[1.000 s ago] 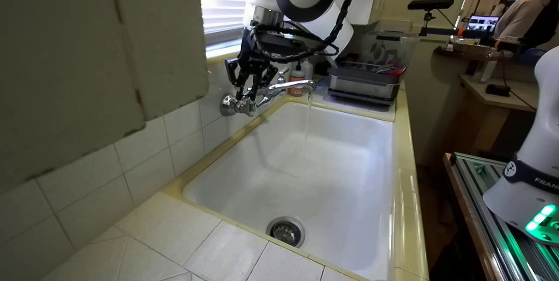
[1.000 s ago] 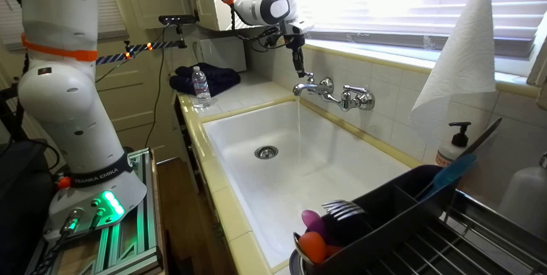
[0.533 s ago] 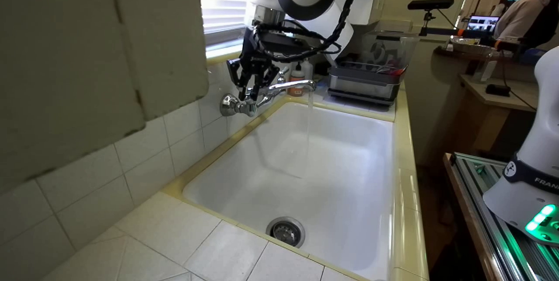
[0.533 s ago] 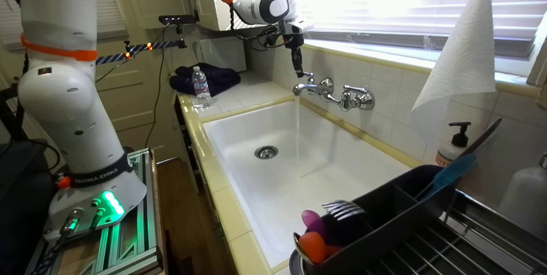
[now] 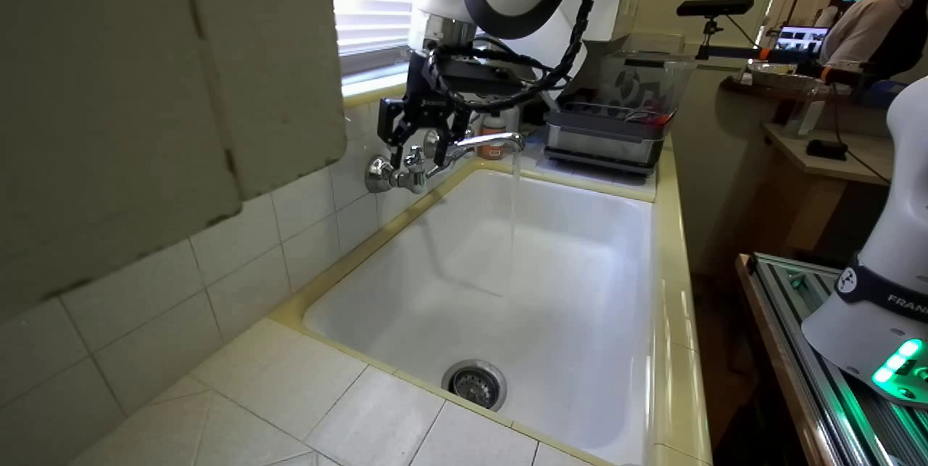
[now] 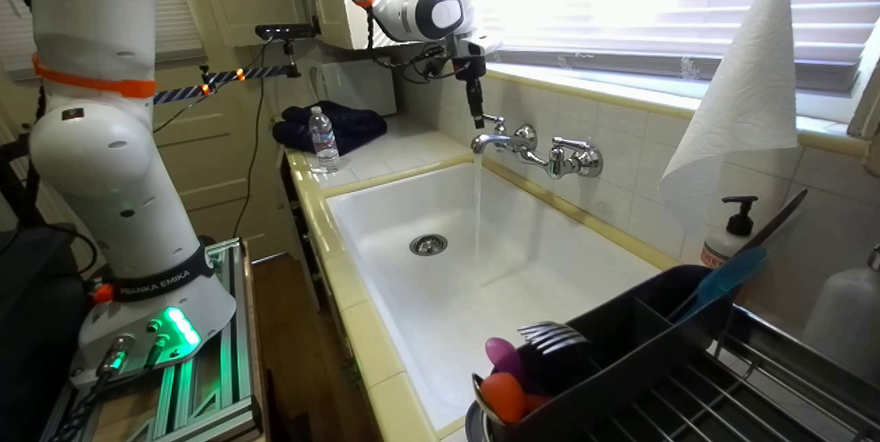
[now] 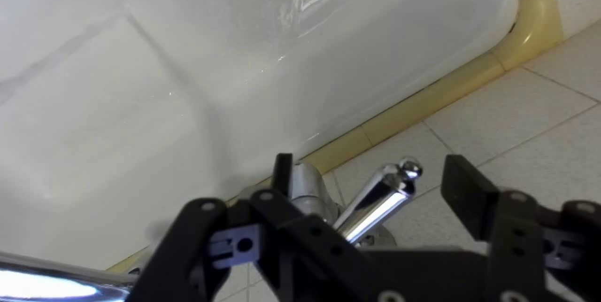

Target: Turn the faucet head on the left slightly to the right and turn the faucet handle to the left

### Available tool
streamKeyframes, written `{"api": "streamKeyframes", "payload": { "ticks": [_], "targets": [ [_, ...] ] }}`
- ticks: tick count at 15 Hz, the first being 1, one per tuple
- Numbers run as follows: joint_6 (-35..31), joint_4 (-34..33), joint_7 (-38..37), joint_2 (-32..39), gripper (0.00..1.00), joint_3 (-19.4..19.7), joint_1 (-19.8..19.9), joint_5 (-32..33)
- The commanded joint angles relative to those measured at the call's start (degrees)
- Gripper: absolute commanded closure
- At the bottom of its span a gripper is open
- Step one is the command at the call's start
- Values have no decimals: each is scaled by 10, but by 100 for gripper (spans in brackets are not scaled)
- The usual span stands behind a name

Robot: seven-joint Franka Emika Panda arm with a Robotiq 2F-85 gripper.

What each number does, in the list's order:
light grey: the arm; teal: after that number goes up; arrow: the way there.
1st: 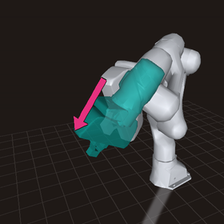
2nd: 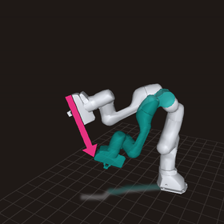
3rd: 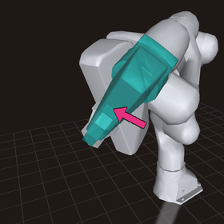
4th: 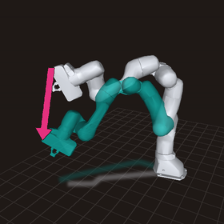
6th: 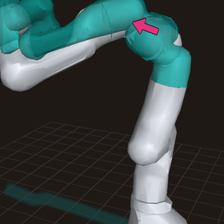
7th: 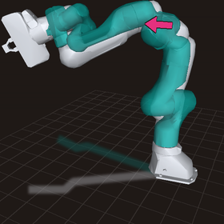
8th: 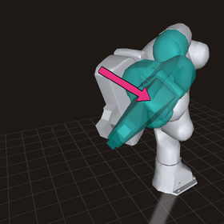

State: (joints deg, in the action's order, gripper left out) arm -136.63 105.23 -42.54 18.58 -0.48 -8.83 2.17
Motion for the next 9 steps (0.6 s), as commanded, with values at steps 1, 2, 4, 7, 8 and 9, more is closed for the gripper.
{"api": "streamKeyframes", "payload": {
  "ticks": [1,2,4,7,8,9],
  "targets": [
    [0,32,23,-31,0,0,-6,10],
    [-1,37,30,-38,0,-2,-6,5],
    [-4,49,42,-55,0,-8,-5,-4],
    [-2,70,55,-87,0,-13,-2,-8],
    [-3,77,54,-97,0,-12,0,-6],
    [-2,84,51,-109,0,-11,1,-3]
  ]
}}
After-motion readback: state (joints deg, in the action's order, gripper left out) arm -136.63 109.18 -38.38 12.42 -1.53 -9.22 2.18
